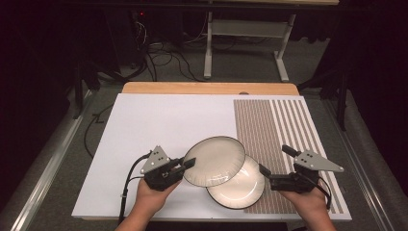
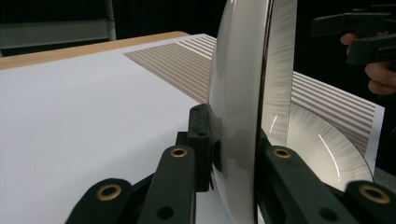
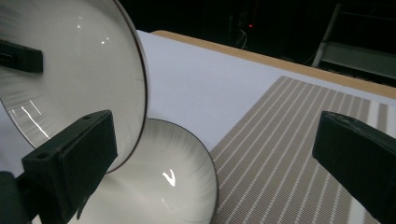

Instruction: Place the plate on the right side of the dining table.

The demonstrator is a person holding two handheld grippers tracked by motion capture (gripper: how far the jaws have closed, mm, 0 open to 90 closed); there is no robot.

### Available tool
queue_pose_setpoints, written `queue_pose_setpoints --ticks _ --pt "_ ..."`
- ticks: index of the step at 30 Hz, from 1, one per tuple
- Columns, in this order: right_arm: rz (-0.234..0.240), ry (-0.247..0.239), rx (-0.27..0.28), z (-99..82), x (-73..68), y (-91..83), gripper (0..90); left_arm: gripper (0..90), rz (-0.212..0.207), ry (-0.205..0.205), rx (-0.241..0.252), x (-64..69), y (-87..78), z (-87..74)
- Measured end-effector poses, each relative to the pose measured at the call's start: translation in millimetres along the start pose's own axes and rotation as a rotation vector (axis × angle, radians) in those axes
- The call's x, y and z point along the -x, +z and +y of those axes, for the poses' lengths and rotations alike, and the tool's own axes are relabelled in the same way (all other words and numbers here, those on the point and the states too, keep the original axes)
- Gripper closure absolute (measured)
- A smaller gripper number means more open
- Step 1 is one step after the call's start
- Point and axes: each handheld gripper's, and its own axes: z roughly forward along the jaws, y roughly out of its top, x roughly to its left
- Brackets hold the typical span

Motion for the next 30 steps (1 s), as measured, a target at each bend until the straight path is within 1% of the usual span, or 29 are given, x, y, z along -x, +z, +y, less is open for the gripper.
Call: queue_pose_setpoints --ticks 2,5,6,7,9,10,11,13,14,15,18,20,22,23,24,25,26,27,28,30 --pt "0.014 -0.01 -0.011 2.1 -5.0 6.1 1.6 79.7 -0.004 -0.001 0.002 0.0 -0.3 -0.2" --pt "0.064 -0.037 -0.02 6.2 -14.8 16.4 3.3 79.6 -0.007 -0.001 0.001 -0.9 0.1 -0.2" --pt "0.067 -0.044 -0.026 7.2 -17.5 18.5 3.7 79.6 -0.008 -0.003 -0.001 -1.5 0.3 -0.3" --pt "0.083 -0.046 -0.025 9.0 -21.1 22.4 4.2 79.5 -0.009 -0.004 -0.001 -1.8 0.4 -0.3" --pt "0.09 -0.045 -0.026 10.0 -23.0 24.7 4.6 79.5 -0.009 -0.005 -0.002 -2.1 0.6 -0.3" --pt "0.103 -0.038 -0.03 11.4 -26.0 28.4 5.3 79.5 -0.012 -0.003 -0.001 -2.2 0.6 -0.3" --pt "0.122 -0.045 -0.028 13.0 -29.9 35.2 6.5 79.6 -0.013 -0.003 0.0 -2.3 0.6 -0.3" --pt "0.125 -0.045 -0.033 13.6 -31.7 37.9 7.2 79.6 -0.015 -0.005 -0.001 -2.6 0.9 -0.2" --pt "0.134 -0.048 -0.044 14.4 -34.1 43.3 8.1 79.6 -0.018 -0.007 -0.001 -3.3 1.3 -0.4" --pt "0.134 -0.048 -0.044 14.4 -34.1 43.3 8.1 79.5 -0.018 -0.007 -0.001 -3.3 1.3 -0.4" --pt "0.151 -0.035 -0.051 14.7 -36.6 51.1 13.3 79.5 -0.021 -0.011 0.0 -4.2 1.5 -0.7" --pt "0.163 -0.031 -0.06 13.8 -38.4 55.8 15.1 79.5 -0.021 -0.013 -0.001 -4.4 1.9 -0.9" --pt "0.166 -0.015 -0.068 11.6 -39.4 59.3 17.3 79.5 -0.023 -0.013 0.0 -4.5 2.2 -1.0" --pt "0.168 -0.018 -0.067 10.4 -39.1 60.7 18.8 79.5 -0.023 -0.015 0.0 -4.5 2.4 -1.1" --pt "0.168 -0.002 -0.072 8.4 -39.7 61.7 21.4 79.5 -0.023 -0.014 0.0 -4.5 2.4 -1.2" --pt "0.165 0.002 -0.07 6.7 -39.3 62.4 23.8 79.5 -0.023 -0.012 0.0 -4.5 2.3 -1.2" --pt "0.165 0.002 -0.07 6.7 -39.3 62.4 23.8 79.5 -0.023 -0.012 0.0 -4.5 2.3 -1.2" --pt "0.165 0.038 -0.063 3.8 -36.5 63.0 31.0 79.5 -0.024 -0.012 0.001 -4.4 2.2 -1.3" --pt "0.166 0.058 -0.062 2.3 -34.6 63.3 34.9 79.5 -0.025 -0.011 0.002 -4.4 2.3 -1.4" --pt "0.172 0.082 -0.063 -0.8 -31.8 63.9 39.9 79.5 -0.022 -0.009 0.003 -4.0 2.2 -1.4"
